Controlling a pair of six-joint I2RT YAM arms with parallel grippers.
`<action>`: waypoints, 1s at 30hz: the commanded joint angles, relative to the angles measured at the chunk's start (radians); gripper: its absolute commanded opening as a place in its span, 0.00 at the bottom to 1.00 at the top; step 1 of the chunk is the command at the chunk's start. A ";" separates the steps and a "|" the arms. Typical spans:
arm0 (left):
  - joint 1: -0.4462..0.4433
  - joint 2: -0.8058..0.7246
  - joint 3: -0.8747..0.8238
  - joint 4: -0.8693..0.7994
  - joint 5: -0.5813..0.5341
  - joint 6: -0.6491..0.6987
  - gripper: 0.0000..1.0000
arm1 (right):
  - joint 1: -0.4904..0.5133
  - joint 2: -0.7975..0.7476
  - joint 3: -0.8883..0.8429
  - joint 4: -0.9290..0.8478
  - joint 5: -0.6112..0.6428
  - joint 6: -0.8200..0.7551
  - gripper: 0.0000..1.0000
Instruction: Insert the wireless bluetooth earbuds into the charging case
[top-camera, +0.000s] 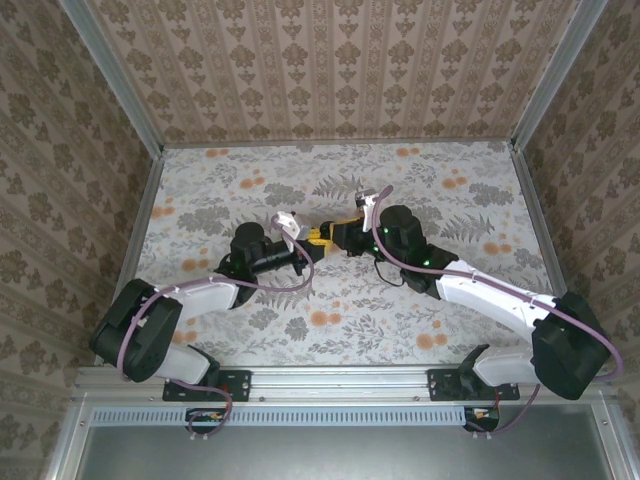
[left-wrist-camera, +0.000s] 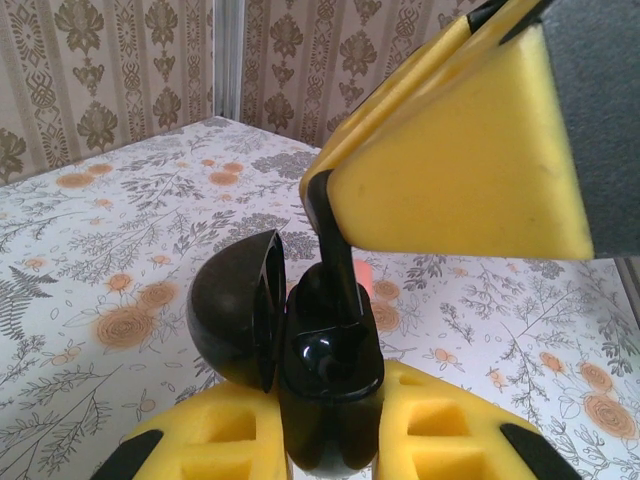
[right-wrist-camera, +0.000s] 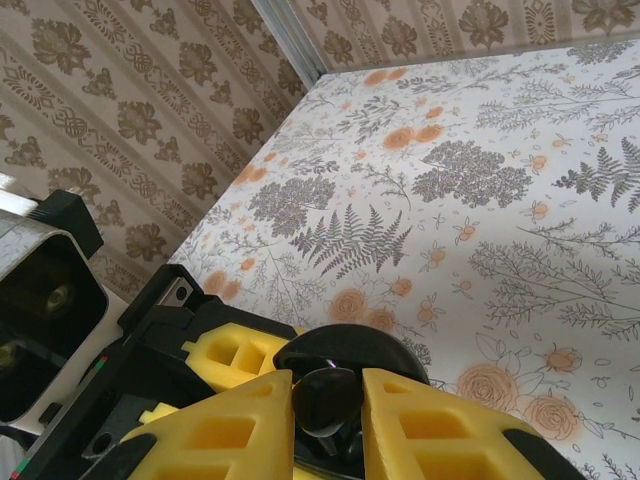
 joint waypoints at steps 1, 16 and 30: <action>-0.011 -0.024 0.038 0.016 0.025 0.006 0.10 | 0.005 0.011 0.017 0.044 0.015 -0.008 0.22; -0.012 -0.043 0.039 0.038 0.001 -0.008 0.10 | 0.011 0.014 0.002 0.018 0.011 -0.012 0.22; -0.011 -0.053 0.039 0.044 -0.061 -0.008 0.10 | 0.015 -0.007 -0.025 -0.003 -0.013 -0.024 0.22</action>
